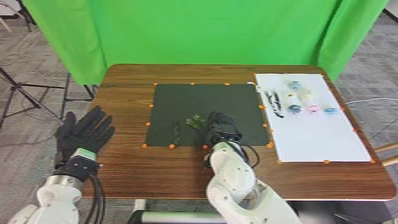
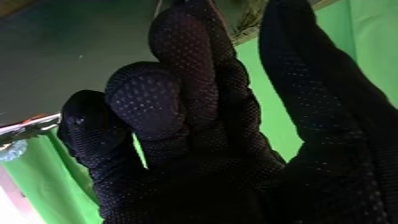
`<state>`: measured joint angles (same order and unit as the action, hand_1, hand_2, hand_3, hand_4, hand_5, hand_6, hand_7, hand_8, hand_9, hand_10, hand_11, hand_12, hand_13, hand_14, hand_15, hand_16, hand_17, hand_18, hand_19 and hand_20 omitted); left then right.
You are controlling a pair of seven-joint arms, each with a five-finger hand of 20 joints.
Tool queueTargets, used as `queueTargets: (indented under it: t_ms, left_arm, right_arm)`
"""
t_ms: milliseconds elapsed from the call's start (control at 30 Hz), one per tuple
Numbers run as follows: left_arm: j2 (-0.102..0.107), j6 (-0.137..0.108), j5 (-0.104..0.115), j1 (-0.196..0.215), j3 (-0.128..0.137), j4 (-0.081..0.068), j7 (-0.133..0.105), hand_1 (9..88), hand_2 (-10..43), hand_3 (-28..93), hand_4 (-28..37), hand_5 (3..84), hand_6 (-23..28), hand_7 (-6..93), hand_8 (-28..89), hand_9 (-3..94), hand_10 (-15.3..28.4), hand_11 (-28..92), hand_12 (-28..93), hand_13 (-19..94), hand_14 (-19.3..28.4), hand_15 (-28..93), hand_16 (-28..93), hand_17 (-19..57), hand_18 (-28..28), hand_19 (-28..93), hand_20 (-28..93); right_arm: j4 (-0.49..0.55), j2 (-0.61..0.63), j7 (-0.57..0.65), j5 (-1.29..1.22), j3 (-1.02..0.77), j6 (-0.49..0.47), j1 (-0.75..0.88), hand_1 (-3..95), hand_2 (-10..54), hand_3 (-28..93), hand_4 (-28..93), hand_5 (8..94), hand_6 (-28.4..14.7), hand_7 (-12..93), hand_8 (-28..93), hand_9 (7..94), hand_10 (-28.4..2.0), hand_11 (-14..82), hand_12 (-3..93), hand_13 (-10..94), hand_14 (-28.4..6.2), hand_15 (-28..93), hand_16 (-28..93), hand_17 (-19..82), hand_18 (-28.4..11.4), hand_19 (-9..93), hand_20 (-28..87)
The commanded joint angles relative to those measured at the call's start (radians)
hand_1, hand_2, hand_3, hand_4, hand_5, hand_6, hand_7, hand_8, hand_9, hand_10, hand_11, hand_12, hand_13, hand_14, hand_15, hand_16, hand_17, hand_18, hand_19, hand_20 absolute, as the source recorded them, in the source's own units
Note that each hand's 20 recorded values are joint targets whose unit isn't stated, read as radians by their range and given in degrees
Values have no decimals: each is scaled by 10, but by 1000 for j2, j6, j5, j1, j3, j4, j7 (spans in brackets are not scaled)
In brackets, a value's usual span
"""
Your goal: Arrange flowers
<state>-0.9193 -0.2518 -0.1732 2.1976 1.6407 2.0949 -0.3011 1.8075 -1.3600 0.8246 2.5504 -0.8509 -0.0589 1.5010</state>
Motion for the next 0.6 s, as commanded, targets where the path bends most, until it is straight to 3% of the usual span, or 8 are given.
queueTargets:
  t_ms: [33, 167, 200, 300, 333, 433, 500, 600]
  left_arm:
    - [-5, 10, 13, 30, 13, 11, -24, 277, 131, 698, -283, 417, 52, 204, -119, 329, 120, 210, 72, 223, 116, 332, -120, -53, 99, 315, 61]
    - [-4, 16, 16, 31, 13, 10, -33, 276, 132, 698, -283, 417, 53, 203, -117, 329, 120, 209, 73, 223, 117, 329, -120, -53, 99, 314, 62]
    - [-9, 14, 14, 29, 15, 9, -22, 275, 133, 699, -283, 416, 54, 203, -117, 329, 120, 208, 73, 223, 117, 328, -120, -53, 99, 314, 62]
    - [-10, 14, 17, 28, 9, 10, -28, 275, 134, 700, -283, 416, 55, 203, -116, 330, 120, 208, 73, 224, 117, 329, -119, -53, 99, 313, 62]
    - [-12, 15, 17, 26, 7, 9, -25, 274, 134, 700, -283, 416, 56, 202, -116, 330, 120, 209, 74, 224, 118, 329, -119, -53, 99, 313, 63]
    - [-17, 16, 11, 29, 11, 10, -21, 276, 139, 699, -283, 416, 56, 202, -116, 330, 120, 210, 74, 224, 118, 330, -118, -53, 99, 313, 63]
    - [-17, 10, 14, 38, 17, 14, -26, 276, 141, 699, -283, 416, 56, 203, -116, 330, 121, 210, 74, 225, 118, 329, -119, -53, 99, 314, 63]
    - [-18, 9, 18, 44, 21, 15, -32, 276, 143, 699, -283, 416, 57, 204, -116, 332, 121, 210, 74, 226, 118, 330, -119, -53, 100, 313, 63]
  right_arm:
    - [44, 59, 17, 76, -31, 92, 3, 380, -95, 731, -202, 712, -63, 281, -72, 762, -169, 428, 329, 739, -123, 659, 364, 476, -261, 932, 450]
    - [95, 81, 14, 21, -40, 88, -5, 375, -95, 717, -202, 717, -62, 286, -80, 765, -168, 431, 326, 740, -127, 667, 361, 476, -262, 932, 459]
    - [104, 80, 3, 15, -43, 90, 3, 374, -95, 715, -201, 720, -62, 287, -81, 767, -168, 432, 326, 741, -128, 669, 361, 476, -262, 932, 462]
    - [93, 77, -16, 43, -40, 61, 10, 374, -95, 714, -196, 729, -61, 290, -82, 770, -166, 432, 324, 744, -129, 671, 358, 476, -261, 932, 468]
    - [90, 73, -6, 42, -44, 34, 14, 377, -95, 717, -194, 729, -61, 287, -71, 774, -166, 410, 313, 743, -128, 663, 354, 476, -259, 932, 466]
    - [80, 67, 6, 5, -58, -12, 22, 421, -55, 724, -199, 716, -73, 250, 121, 768, -178, 253, 233, 747, -119, 615, 328, 476, -257, 932, 453]
    - [78, 66, 5, -12, -65, -54, 25, 458, -26, 712, -201, 703, -64, 314, 200, 768, -190, 189, 193, 768, -110, 592, 309, 482, -253, 932, 437]
    - [80, 66, 12, -29, -67, -98, 34, 479, 23, 725, -215, 661, -54, 460, 200, 764, -200, 141, 158, 807, -102, 563, 291, 503, -247, 932, 405]
